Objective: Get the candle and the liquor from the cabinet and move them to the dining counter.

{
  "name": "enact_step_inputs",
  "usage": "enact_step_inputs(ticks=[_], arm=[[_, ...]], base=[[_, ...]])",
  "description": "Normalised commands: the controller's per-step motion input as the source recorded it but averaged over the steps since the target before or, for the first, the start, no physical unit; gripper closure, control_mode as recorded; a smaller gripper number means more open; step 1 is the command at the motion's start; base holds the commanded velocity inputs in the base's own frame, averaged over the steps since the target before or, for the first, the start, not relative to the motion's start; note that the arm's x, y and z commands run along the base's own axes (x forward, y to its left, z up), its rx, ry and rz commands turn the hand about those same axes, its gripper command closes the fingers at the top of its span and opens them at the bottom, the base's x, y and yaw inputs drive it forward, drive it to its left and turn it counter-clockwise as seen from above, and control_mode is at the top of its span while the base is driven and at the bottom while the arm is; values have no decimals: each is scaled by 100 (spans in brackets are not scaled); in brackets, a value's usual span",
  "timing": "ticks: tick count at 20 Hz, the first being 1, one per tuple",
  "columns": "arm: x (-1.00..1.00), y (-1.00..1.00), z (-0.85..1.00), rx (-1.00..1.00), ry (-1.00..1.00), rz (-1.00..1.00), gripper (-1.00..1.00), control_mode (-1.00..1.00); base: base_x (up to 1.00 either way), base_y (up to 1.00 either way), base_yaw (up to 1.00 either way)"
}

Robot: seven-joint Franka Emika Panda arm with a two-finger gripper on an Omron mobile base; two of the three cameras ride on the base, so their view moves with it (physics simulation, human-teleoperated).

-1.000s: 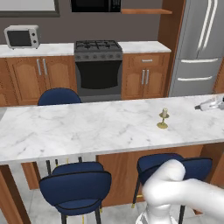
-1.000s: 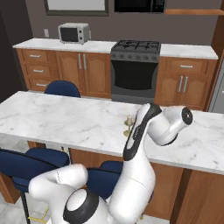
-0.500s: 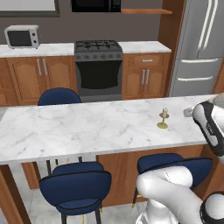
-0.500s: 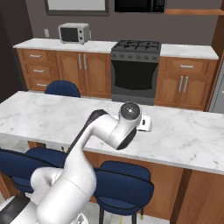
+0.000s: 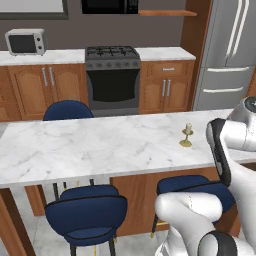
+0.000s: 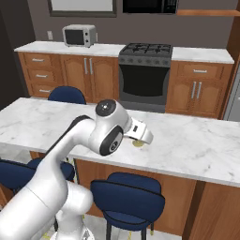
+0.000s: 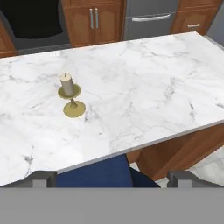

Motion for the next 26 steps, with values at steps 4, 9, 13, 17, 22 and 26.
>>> enact_step_inputs(ticks=[4,9,13,17,22,26], arm=[[-45,12,82,-3,0,0,-100,-100],[-64,20,80,-2,0,0,-100,-100],[-64,44,75,-1,4,8,-100,-100],[-44,70,71,0,1,14,-100,-100],[-34,67,39,0,4,15,-100,-100],[-46,5,10,0,2,4,-100,-100]], base=[[0,0,0],[0,0,0],[0,0,0],[0,0,0],[0,0,0],[0,0,0]])
